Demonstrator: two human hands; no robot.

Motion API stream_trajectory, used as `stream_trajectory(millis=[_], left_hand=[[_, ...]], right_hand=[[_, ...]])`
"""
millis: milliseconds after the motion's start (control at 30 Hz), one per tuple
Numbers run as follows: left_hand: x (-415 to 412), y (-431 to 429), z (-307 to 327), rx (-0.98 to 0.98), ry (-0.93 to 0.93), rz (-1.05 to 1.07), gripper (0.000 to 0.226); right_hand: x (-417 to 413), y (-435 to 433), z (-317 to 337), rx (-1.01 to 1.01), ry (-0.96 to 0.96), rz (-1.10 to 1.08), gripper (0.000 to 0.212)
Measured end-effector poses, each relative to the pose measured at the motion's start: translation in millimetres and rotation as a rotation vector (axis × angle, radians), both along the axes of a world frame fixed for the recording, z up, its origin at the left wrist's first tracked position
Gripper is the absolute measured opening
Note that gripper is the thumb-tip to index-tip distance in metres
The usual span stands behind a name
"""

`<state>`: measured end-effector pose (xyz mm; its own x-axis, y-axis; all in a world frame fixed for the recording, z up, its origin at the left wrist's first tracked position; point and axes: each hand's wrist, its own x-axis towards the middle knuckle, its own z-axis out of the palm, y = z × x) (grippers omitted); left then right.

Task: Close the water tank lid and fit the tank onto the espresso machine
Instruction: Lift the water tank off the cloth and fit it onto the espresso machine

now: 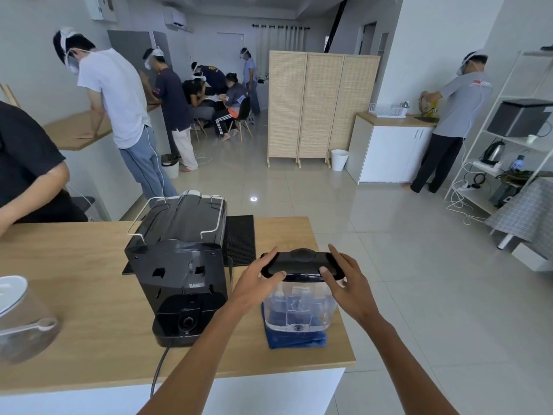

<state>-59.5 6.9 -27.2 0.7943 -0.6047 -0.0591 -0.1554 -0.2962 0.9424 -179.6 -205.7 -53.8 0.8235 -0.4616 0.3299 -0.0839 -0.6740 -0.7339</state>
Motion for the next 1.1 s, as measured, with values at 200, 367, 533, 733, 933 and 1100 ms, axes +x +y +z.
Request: stream_trajectory(millis=[200,367,533,733,933,1100], left_hand=[[2,8,-10,0.121,-0.215,-0.063,0.090],[-1,7,-21,0.135,-0.392,-0.079,0.098],[-9,8,-32,0.041,-0.416,-0.028,0.085],[-15,6,-44,0.035,-0.439,-0.056,0.088],[-13,5,-50,0.047,-0.452,-0.061,0.090],[-17,5,-42,0.024,-0.430,-0.054,0.082]], right_hand=[[-2,-5,-5,0.027,0.035,0.122,0.087],[-3,-15,-15,-0.140,0.104,0.141,0.111],[-6,-12,-21,-0.080,0.001,0.126,0.100],[-12,-4,-29,-0.029,0.007,0.140,0.102],[-7,-9,-35,-0.038,0.041,0.129,0.107],[-6,-13,-37,-0.025,0.058,0.134,0.106]])
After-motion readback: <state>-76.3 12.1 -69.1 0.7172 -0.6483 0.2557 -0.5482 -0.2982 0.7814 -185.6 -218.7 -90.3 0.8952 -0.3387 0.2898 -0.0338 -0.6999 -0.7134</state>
